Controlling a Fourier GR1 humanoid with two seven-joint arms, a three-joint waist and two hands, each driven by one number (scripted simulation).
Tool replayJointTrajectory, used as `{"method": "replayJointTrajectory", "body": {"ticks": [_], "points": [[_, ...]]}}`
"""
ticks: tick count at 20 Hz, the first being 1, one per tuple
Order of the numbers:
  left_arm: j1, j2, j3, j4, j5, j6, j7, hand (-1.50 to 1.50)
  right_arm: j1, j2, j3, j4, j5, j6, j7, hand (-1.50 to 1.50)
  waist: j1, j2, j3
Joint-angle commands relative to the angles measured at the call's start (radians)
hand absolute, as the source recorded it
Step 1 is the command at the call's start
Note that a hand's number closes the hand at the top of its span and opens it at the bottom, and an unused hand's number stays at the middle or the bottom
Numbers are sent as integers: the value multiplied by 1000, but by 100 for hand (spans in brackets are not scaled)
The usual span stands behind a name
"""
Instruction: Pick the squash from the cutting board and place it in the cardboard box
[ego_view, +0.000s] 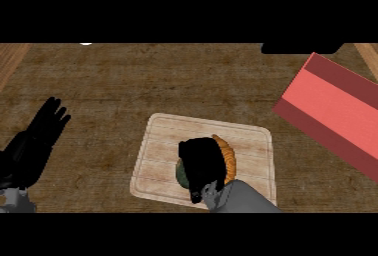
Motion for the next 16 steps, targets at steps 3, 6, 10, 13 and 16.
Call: {"method": "replayJointTrajectory", "body": {"ticks": [3,6,10,13,16], "points": [[32,-9,20,-39,1,-30,2,0,-54,7,-38,102,34,-37,-117,150,3,1,0],[-4,-40,-13,-73,-51,39,67,0,-20,-33,-48,-11,30,26,-87,150,-3,-1,0],[-64,-37,23,50,-39,-5,1,0,70,-32,18,-63,67,-18,-78,150,-7,0,0],[29,-16,40,-12,-28,-25,-8,0,148,-303,-68,-188,-46,28,-267,150,-11,-2,1],[-6,-25,47,-21,-18,6,38,0,270,-480,-93,-337,-56,20,-371,150,-22,-4,1]]}}
